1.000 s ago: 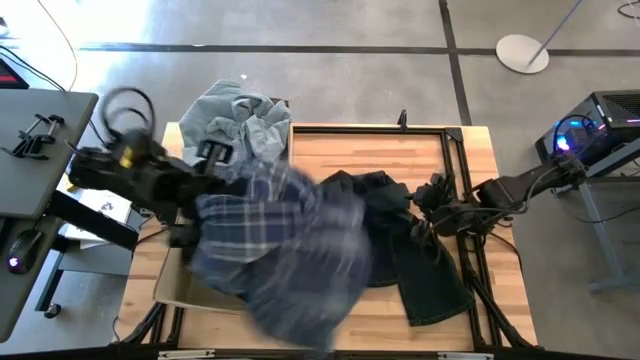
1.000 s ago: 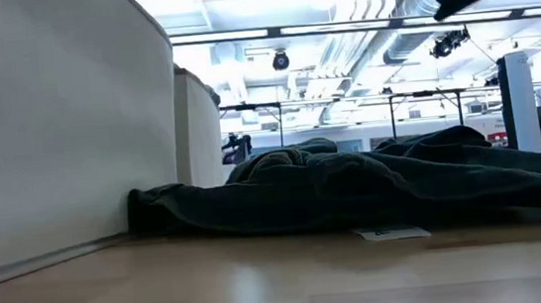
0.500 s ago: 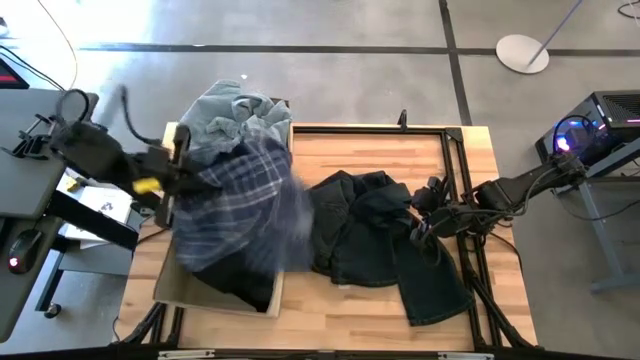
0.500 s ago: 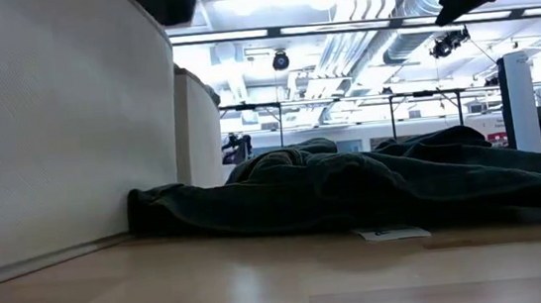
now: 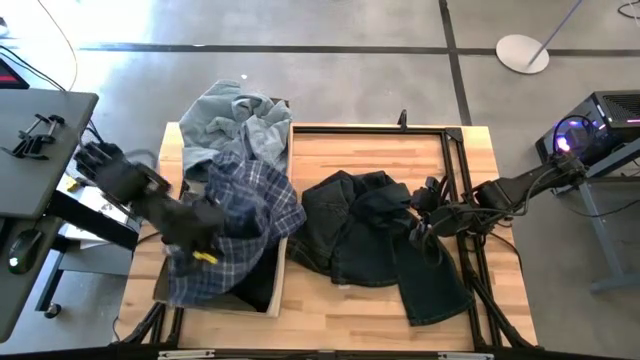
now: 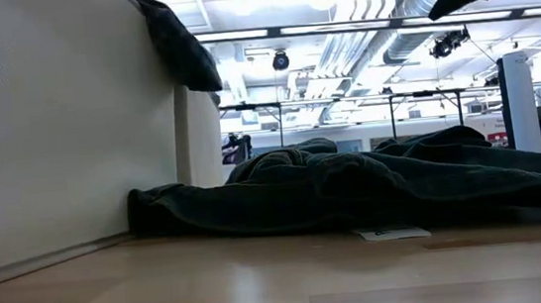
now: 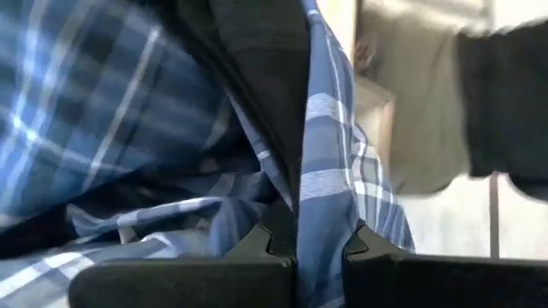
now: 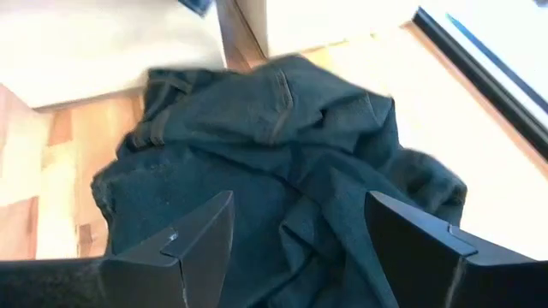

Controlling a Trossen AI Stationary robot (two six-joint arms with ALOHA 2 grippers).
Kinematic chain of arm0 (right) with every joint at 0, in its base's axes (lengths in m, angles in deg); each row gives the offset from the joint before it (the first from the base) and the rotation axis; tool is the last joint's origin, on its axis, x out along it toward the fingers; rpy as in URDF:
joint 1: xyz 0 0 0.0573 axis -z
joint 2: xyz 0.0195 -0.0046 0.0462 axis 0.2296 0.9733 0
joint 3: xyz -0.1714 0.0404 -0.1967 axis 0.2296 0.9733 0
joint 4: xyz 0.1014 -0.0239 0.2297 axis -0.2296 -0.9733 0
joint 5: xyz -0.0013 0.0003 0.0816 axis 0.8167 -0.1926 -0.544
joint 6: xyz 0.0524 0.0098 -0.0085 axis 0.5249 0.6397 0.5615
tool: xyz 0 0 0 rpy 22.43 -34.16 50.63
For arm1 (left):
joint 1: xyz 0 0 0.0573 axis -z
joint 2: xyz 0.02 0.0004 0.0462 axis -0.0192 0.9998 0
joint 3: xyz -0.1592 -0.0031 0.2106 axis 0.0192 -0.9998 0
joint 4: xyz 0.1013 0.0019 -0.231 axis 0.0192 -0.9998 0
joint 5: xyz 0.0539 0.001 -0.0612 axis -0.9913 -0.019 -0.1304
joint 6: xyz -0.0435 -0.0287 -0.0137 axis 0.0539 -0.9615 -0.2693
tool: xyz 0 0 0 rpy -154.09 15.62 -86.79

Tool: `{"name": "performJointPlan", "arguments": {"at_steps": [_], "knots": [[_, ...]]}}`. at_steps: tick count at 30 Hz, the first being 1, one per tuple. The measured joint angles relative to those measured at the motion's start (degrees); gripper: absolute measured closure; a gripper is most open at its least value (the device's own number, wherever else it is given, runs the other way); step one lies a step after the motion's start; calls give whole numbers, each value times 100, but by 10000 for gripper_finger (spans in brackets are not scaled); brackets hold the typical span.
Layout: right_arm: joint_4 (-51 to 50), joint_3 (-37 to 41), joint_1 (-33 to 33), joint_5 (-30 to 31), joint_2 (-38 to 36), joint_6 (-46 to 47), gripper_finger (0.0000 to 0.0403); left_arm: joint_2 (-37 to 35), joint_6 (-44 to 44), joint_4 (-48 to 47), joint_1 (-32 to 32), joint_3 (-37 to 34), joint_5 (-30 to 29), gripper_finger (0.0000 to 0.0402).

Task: Sort clothes
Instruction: Put the checkered shirt into the bottom brown laundry organizer

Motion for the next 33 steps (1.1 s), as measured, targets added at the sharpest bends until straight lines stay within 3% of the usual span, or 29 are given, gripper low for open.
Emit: {"name": "performJointPlan", "arguments": {"at_steps": [5,8,15,18,25,33], "knots": [[475,0,0,2,0,-506,153,292,-402,30,-21,-811,216,401],[693,0,0,-6,0,-834,153,313,-417,605,-167,-1607,360,401],[753,0,0,-61,0,-1045,153,325,-314,3538,-846,-3858,2254,401],[749,0,0,-66,0,-1045,153,464,-438,3904,-1055,-4518,2700,400],[738,0,0,-66,0,-1025,153,301,-461,3468,-1464,-4852,2889,356],[735,0,0,-70,0,-850,153,-819,-892,3642,-1945,-4861,2931,243]]}}
